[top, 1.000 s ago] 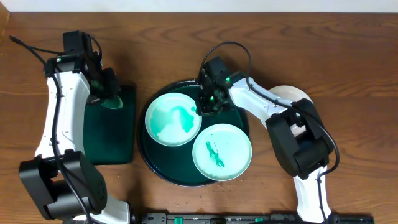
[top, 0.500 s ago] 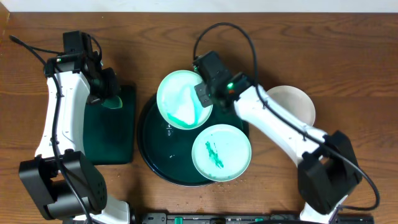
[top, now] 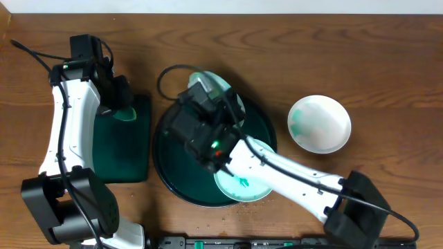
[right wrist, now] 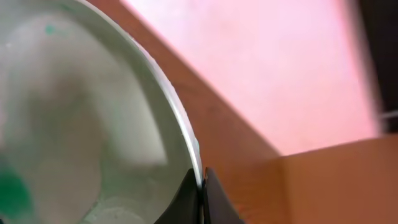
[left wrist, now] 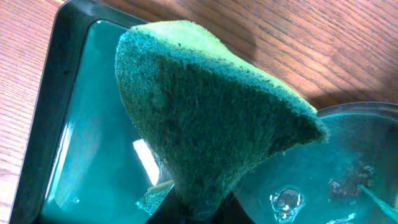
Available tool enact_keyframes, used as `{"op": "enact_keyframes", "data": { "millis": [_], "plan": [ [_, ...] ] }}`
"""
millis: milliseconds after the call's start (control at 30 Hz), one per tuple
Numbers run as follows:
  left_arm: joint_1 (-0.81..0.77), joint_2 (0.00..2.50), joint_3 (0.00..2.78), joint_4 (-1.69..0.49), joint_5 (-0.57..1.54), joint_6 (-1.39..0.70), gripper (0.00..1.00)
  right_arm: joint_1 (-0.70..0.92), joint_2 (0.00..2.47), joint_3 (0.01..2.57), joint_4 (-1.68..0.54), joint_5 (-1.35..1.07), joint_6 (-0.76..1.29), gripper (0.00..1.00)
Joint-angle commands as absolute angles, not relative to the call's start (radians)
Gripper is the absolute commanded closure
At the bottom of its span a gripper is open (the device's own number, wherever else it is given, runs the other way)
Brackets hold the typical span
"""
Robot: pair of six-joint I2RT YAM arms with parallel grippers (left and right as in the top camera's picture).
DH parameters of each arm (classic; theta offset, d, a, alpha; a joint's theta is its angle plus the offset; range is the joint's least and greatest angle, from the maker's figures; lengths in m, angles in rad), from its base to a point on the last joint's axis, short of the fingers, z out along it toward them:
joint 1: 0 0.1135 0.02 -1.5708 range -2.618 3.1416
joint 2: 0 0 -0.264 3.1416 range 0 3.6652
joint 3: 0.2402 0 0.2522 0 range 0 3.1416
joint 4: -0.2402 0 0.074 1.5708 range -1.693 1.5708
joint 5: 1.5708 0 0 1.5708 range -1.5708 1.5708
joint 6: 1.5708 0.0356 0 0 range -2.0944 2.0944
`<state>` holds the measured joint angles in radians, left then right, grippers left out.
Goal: Clean dirty plates on tray and stack at the side
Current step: 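Lift the plate with the right gripper and carry it to the right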
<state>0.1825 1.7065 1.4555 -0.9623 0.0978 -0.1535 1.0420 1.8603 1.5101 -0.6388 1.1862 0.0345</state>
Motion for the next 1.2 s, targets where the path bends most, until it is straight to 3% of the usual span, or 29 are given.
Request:
{"op": "enact_keyframes", "data": {
  "millis": [0, 267, 500, 867, 1167],
  "plan": [
    [0.187, 1.712, 1.454, -0.964, 0.084, -0.159, 0.92, 1.074, 1.823, 1.519, -0.635, 1.431, -0.002, 0.99],
    [0.187, 1.712, 1.454, -0.965, 0.084, -0.158, 0.93, 1.088, 1.823, 1.519, -0.632, 1.456, -0.009, 0.99],
    [0.187, 1.712, 1.442, -0.964, 0.08, -0.158, 0.93, 1.058, 1.823, 1.518, -0.636, 1.249, -0.009, 0.99],
    [0.187, 1.712, 1.432, -0.957, 0.051, -0.159, 0.93, 0.963, 1.802, 1.519, -0.622, 0.529, 0.111, 0.99],
    [0.187, 1.712, 1.43, -0.952, 0.051, -0.159, 0.92, 0.632, 1.666, 1.519, -0.652, -0.07, 0.186, 0.99]
  ]
}}
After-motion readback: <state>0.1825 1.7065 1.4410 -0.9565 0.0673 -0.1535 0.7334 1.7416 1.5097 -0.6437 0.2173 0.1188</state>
